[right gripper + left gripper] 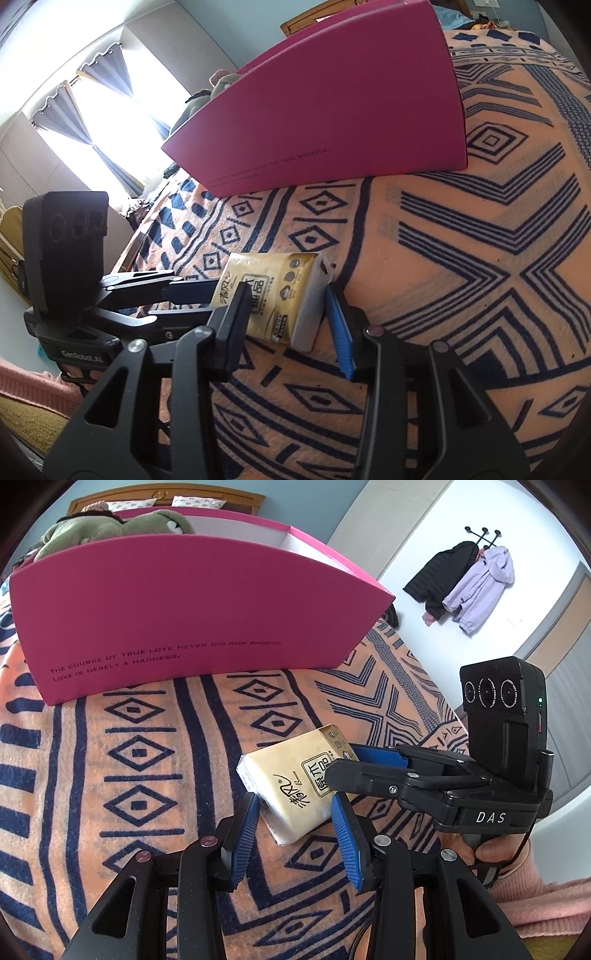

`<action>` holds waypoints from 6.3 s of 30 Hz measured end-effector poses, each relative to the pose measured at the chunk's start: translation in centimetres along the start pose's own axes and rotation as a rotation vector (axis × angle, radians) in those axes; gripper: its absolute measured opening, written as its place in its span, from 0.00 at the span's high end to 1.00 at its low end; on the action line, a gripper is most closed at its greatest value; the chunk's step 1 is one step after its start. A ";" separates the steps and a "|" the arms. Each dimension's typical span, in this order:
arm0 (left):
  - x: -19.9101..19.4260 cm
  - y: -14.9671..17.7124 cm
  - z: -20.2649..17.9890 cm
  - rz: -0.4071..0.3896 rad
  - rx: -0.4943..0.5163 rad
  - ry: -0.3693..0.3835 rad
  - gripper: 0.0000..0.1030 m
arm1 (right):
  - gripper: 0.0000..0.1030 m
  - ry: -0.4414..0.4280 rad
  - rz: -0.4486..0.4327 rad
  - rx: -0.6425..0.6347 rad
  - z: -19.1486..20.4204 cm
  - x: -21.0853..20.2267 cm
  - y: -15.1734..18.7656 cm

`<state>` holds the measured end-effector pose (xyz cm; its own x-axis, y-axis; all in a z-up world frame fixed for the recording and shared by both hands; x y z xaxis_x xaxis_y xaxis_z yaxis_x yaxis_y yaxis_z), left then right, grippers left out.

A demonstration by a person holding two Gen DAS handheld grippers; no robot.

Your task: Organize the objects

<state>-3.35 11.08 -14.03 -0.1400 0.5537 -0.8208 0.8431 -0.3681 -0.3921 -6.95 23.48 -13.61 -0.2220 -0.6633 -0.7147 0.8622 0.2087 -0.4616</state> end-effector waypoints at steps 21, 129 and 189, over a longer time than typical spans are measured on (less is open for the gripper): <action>-1.7 -1.3 -1.1 -0.046 0.027 -0.002 0.61 | 0.59 0.055 -0.113 -0.066 2.2 -2.7 -1.0; -4.7 -5.5 -3.1 -0.131 0.089 -0.031 0.54 | 0.60 0.078 -0.251 -0.085 2.6 -6.5 -3.8; -5.3 -8.0 -3.3 -0.157 0.109 -0.045 0.54 | 0.60 0.098 -0.291 -0.106 2.9 -7.5 -5.6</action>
<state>-7.60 13.54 -5.16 -0.2904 0.5779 -0.7627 0.7483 -0.3596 -0.5574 -8.80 25.20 -4.11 -0.4995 -0.6350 -0.5893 0.7049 0.0976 -0.7026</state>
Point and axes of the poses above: each gripper's, at about its wrist camera, not at the fingertips, and x roughly the way its jaws point, z to its left, y to its underside, the point moved 6 cm from there along x, roughly the way its jaws point, and after that the axes turned 10 degrees about z, right-handed, at the moved point
